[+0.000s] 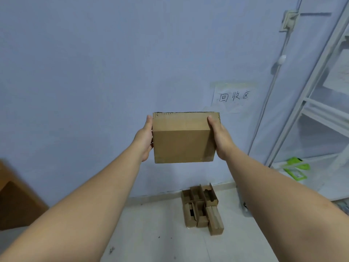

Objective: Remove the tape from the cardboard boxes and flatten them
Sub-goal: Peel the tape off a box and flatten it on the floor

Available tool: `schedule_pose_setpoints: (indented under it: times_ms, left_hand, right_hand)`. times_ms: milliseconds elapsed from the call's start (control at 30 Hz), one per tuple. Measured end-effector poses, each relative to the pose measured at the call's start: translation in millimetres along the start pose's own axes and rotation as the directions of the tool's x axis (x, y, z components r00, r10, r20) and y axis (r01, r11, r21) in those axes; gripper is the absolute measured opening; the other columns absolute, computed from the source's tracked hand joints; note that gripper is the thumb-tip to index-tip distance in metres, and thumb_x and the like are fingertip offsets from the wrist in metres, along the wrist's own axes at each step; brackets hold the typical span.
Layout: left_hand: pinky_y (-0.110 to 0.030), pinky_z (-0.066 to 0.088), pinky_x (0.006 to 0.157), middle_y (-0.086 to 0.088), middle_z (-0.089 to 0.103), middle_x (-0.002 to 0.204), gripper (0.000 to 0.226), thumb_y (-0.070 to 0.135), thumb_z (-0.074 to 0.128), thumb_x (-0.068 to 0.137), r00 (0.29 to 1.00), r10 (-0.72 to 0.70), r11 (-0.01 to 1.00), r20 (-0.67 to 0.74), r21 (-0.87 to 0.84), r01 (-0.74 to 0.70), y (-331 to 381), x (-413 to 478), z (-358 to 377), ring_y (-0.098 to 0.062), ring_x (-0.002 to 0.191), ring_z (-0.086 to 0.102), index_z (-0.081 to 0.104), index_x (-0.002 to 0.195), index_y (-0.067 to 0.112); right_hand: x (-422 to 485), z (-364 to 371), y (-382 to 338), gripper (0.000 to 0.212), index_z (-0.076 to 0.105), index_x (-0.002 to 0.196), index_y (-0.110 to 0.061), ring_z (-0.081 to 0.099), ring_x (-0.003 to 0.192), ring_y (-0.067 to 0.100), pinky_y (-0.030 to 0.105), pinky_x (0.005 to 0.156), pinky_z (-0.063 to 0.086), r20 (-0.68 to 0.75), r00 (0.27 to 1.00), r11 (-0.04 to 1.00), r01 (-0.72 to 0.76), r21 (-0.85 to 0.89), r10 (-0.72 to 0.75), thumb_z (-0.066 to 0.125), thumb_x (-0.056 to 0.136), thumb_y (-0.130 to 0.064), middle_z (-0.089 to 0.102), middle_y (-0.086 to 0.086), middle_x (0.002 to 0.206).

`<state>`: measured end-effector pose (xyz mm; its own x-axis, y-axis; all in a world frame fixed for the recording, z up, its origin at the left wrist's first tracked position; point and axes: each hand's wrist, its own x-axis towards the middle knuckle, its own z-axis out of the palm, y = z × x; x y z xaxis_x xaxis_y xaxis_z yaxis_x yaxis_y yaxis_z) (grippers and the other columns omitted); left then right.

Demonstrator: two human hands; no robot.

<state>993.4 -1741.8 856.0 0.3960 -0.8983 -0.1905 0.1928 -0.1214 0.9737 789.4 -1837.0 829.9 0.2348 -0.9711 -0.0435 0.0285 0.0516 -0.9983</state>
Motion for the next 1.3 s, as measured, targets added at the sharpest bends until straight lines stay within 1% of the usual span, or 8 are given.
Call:
schedule_pose_setpoints:
  times_ms: [167, 300, 467, 567, 867, 967, 1133, 1300]
  left_hand:
    - [-0.030, 0.048, 0.094, 0.006, 0.068, 0.098, 0.045, 0.063, 0.038, 0.091, 0.999, -0.053, 0.999, 0.004, 0.009, 0.053, -4.7, 62.4, 21.9, -0.014, 0.099, 0.063, 0.062, 0.093, 0.025]
    - [-0.035, 0.046, 0.098, 0.007, 0.067, 0.101, 0.047, 0.063, 0.037, 0.091, 0.994, -0.082, 0.995, 0.070, 0.070, 0.077, -5.5, 108.3, 42.3, -0.014, 0.103, 0.061, 0.064, 0.099, 0.026]
    - [-0.040, 0.047, 0.095, 0.006, 0.066, 0.107, 0.054, 0.067, 0.032, 0.090, 0.986, -0.130, 0.990, 0.103, 0.077, 0.122, -0.3, 173.1, 75.1, -0.018, 0.104, 0.059, 0.063, 0.105, 0.026]
    - [-0.040, 0.041, 0.101, 0.004, 0.063, 0.112, 0.048, 0.061, 0.038, 0.093, 0.976, -0.174, 0.984, 0.128, 0.060, 0.167, -7.4, 211.4, 94.1, -0.021, 0.107, 0.057, 0.062, 0.109, 0.023]
    - [-0.036, 0.047, 0.089, 0.002, 0.059, 0.078, 0.017, 0.030, 0.057, 0.090, 0.940, -0.305, 0.950, 0.155, -0.013, 0.310, -26.1, 299.6, 144.1, -0.024, 0.084, 0.055, 0.058, 0.077, 0.019]
    - [-0.032, 0.049, 0.074, 0.001, 0.059, 0.078, 0.015, 0.024, 0.059, 0.090, 0.923, -0.335, 0.940, 0.188, -0.009, 0.342, -35.3, 319.3, 150.2, -0.021, 0.076, 0.057, 0.058, 0.076, 0.017]
    - [-0.034, 0.051, 0.081, -0.001, 0.060, 0.082, 0.010, 0.014, 0.058, 0.090, 0.904, -0.369, 0.929, 0.214, 0.045, 0.369, -49.6, 345.3, 165.8, -0.023, 0.082, 0.057, 0.061, 0.081, 0.017]
    - [-0.033, 0.054, 0.070, -0.005, 0.064, 0.080, 0.010, 0.007, 0.059, 0.087, 0.914, -0.380, 0.925, 0.144, 0.067, 0.374, -72.2, 368.9, 169.7, -0.024, 0.076, 0.058, 0.066, 0.083, 0.011]
  right_hand:
    - [60.5, -10.7, 17.9, 0.065, 0.059, 0.124, -0.023, 0.061, 0.111, 0.019, 0.041, 0.101, 0.046, -0.037, 0.999, 0.999, -0.037, -0.007, 0.037, 0.051, 0.079, -0.070, 0.065, -0.001, 0.121]
    - [99.2, -29.3, 17.1, 0.051, 0.065, 0.111, -0.028, 0.063, 0.102, 0.016, 0.033, 0.082, 0.049, -0.101, 0.994, 0.999, -0.036, 0.012, 0.037, 0.050, 0.085, -0.069, 0.068, -0.002, 0.115]
    - [148.8, -54.2, 12.0, 0.049, 0.069, 0.088, -0.032, 0.069, 0.067, -0.001, 0.027, 0.066, 0.044, -0.251, 0.959, 0.975, -0.078, 0.210, 0.131, 0.057, 0.074, -0.078, 0.074, -0.018, 0.076]
    - [174.7, -66.1, 16.0, 0.059, 0.071, 0.089, -0.033, 0.071, 0.078, 0.005, 0.027, 0.066, 0.046, -0.281, 0.949, 0.976, -0.086, 0.200, 0.142, 0.059, 0.061, -0.083, 0.075, -0.015, 0.082]
    - [252.9, -92.2, 22.6, 0.065, 0.072, 0.092, -0.029, 0.067, 0.094, 0.015, 0.034, 0.079, 0.049, -0.414, 0.892, 0.982, -0.144, 0.121, 0.182, 0.053, 0.067, -0.087, 0.075, -0.005, 0.092]
    - [269.7, -103.6, 33.6, 0.081, 0.076, 0.093, -0.029, 0.071, 0.089, 0.014, 0.033, 0.074, 0.050, -0.377, 0.902, 0.972, -0.155, 0.176, 0.211, 0.049, 0.053, -0.094, 0.076, -0.004, 0.094]
    - [301.9, -127.7, 57.0, 0.054, 0.073, 0.101, -0.024, 0.071, 0.090, 0.017, 0.036, 0.077, 0.052, -0.335, 0.892, 0.927, -0.196, 0.318, 0.304, 0.052, 0.084, -0.071, 0.076, 0.000, 0.098]
    - [333.3, -145.0, 80.1, 0.020, 0.070, 0.092, -0.026, 0.056, 0.093, 0.020, 0.035, 0.087, 0.046, -0.195, 0.893, 0.896, -0.345, 0.278, 0.405, 0.062, 0.086, -0.044, 0.064, -0.003, 0.095]
